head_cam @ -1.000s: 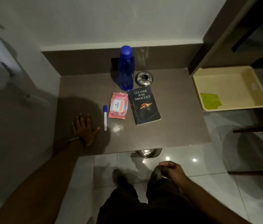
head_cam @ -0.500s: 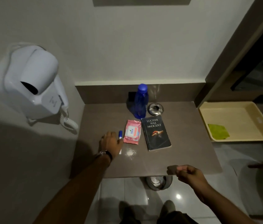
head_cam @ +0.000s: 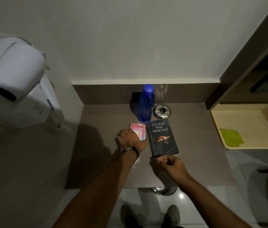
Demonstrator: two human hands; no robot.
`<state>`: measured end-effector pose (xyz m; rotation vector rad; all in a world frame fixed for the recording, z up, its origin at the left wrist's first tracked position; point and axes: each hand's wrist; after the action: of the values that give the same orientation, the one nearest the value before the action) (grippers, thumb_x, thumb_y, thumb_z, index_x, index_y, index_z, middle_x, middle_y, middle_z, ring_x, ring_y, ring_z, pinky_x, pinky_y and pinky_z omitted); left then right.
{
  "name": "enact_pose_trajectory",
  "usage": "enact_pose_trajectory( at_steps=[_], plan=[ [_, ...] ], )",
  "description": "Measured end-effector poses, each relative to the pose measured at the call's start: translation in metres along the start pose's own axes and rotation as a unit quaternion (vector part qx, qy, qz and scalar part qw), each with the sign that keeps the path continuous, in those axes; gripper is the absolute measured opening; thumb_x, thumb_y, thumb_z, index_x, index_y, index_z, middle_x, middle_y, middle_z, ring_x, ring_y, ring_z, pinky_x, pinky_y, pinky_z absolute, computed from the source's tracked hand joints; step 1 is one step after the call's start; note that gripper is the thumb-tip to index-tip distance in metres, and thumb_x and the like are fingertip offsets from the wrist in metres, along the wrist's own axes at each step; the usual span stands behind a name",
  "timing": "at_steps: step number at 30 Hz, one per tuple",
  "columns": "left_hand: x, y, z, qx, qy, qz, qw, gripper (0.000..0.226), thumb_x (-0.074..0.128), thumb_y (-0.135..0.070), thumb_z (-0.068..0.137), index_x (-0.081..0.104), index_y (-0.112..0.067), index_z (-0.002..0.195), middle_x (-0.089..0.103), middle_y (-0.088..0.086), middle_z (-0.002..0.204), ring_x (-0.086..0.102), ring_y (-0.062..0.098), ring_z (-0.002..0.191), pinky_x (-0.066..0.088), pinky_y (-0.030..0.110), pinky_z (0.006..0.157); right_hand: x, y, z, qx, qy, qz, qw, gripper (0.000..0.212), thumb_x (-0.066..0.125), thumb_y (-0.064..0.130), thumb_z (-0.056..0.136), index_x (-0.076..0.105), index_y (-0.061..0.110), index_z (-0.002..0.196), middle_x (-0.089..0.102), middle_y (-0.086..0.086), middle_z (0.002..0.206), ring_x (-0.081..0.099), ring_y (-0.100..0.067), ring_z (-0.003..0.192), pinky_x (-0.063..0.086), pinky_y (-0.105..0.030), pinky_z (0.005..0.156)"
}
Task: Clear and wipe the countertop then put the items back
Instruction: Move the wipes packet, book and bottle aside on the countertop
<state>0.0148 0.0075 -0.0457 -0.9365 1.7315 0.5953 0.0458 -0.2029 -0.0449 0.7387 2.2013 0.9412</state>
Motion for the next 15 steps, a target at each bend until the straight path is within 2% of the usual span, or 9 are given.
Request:
enact_pose_trajectory(
  at_steps=[2, 5, 9, 13, 15],
  plan=[
    [0.003, -0.001, 0.003, -0.015, -0.001, 0.020, 1.000, 0.105, 0.064, -0.085, 0.073, 0.046, -0.009, 0.143, 0.051, 0.016, 0.138, 0.054, 0.032, 0.124, 0.047, 0.045, 0.107, -0.002, -0.011, -0.003, 0.020, 0.000, 0.000, 1.000, 0.014, 0.071, 0.004, 0.094, 0.079, 0.015, 0.100, 0.078, 0.007, 0.090, 0.071, -0.006, 0.083, 0.050, -0.006, 0.062],
    [0.007, 0.000, 0.005, -0.022, 0.000, 0.018, 1.000, 0.105, 0.065, -0.083, 0.073, 0.045, -0.008, 0.144, 0.053, 0.016, 0.138, 0.055, 0.032, 0.125, 0.046, 0.046, 0.108, -0.008, -0.024, -0.012, 0.053, -0.009, 0.013, 0.998, 0.017, 0.071, 0.002, 0.093, 0.080, 0.016, 0.096, 0.079, 0.009, 0.082, 0.074, -0.004, 0.074, 0.052, -0.007, 0.054],
    [0.009, 0.001, 0.007, -0.008, -0.018, 0.032, 0.999, 0.098, 0.063, -0.084, 0.073, 0.051, -0.011, 0.138, 0.059, 0.012, 0.130, 0.059, 0.029, 0.116, 0.047, 0.043, 0.104, -0.008, -0.020, -0.017, 0.061, -0.014, 0.013, 0.998, 0.015, 0.073, 0.001, 0.091, 0.079, 0.013, 0.094, 0.080, 0.002, 0.087, 0.075, -0.009, 0.081, 0.053, -0.009, 0.058],
    [0.006, -0.002, 0.005, -0.009, -0.047, 0.010, 0.999, 0.088, 0.064, -0.081, 0.073, 0.056, -0.014, 0.130, 0.063, 0.010, 0.123, 0.062, 0.028, 0.112, 0.048, 0.042, 0.102, 0.002, -0.001, -0.010, 0.044, 0.001, 0.014, 0.999, 0.017, 0.072, -0.003, 0.090, 0.077, 0.012, 0.087, 0.078, 0.007, 0.074, 0.074, 0.002, 0.065, 0.051, -0.006, 0.056],
    [0.002, -0.001, 0.003, -0.004, -0.063, -0.005, 0.998, 0.084, 0.064, -0.080, 0.074, 0.057, -0.016, 0.128, 0.064, 0.008, 0.120, 0.063, 0.027, 0.109, 0.049, 0.041, 0.100, 0.008, 0.013, -0.006, 0.033, 0.010, 0.023, 0.999, 0.016, 0.071, -0.003, 0.091, 0.077, 0.011, 0.088, 0.077, 0.007, 0.076, 0.073, 0.001, 0.064, 0.050, -0.005, 0.055]
  ],
)
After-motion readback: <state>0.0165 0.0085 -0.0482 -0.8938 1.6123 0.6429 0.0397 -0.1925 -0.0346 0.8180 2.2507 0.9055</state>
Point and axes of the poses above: each hand's wrist, its own z-axis towards the middle knuckle, its own x-axis out of the palm, y = z × x
